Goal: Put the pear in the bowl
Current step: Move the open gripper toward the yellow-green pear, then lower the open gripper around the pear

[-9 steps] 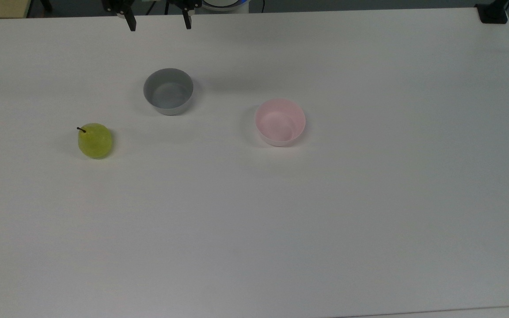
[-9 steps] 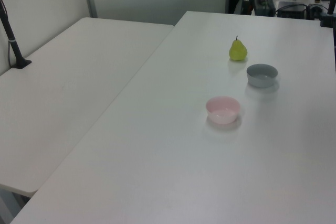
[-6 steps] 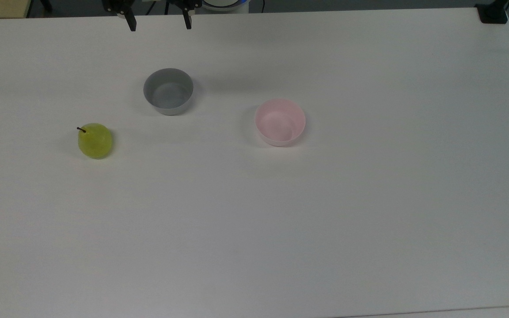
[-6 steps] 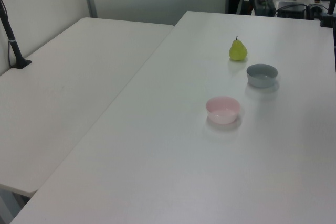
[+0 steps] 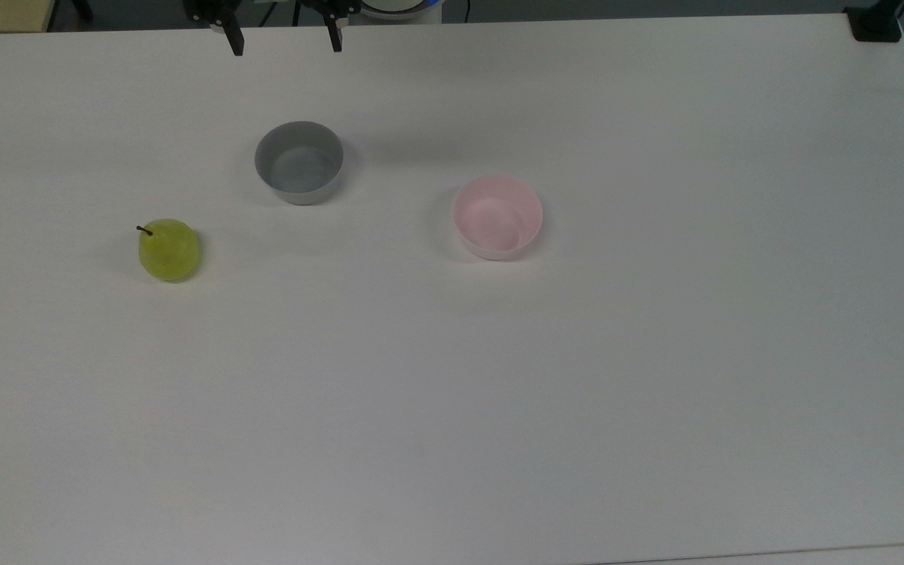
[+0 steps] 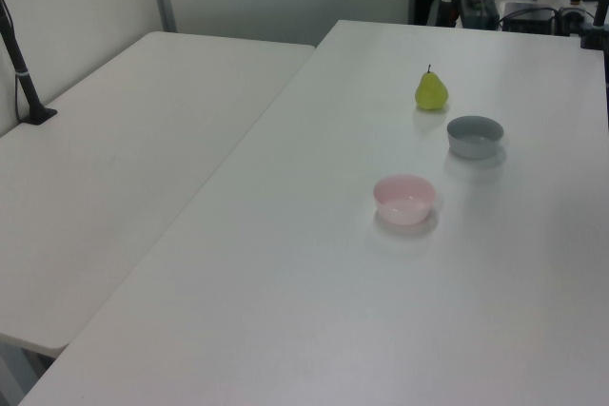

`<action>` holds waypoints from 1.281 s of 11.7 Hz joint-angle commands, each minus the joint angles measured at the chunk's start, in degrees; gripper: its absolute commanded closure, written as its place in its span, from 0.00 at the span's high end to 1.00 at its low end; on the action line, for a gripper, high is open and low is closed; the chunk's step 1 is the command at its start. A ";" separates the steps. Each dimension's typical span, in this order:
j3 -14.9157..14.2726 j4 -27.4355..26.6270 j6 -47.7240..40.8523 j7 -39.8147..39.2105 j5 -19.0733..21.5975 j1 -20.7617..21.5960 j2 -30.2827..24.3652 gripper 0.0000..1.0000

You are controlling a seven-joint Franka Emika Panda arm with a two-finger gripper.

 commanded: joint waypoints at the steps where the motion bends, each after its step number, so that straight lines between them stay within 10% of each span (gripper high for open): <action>1: -0.50 -1.34 0.98 -1.33 0.71 0.12 -1.25 1.00; 8: -0.59 -1.16 1.42 -22.06 -4.53 -4.26 -0.98 1.00; 15: -1.73 -2.57 9.32 -21.90 -5.80 -11.91 4.98 1.00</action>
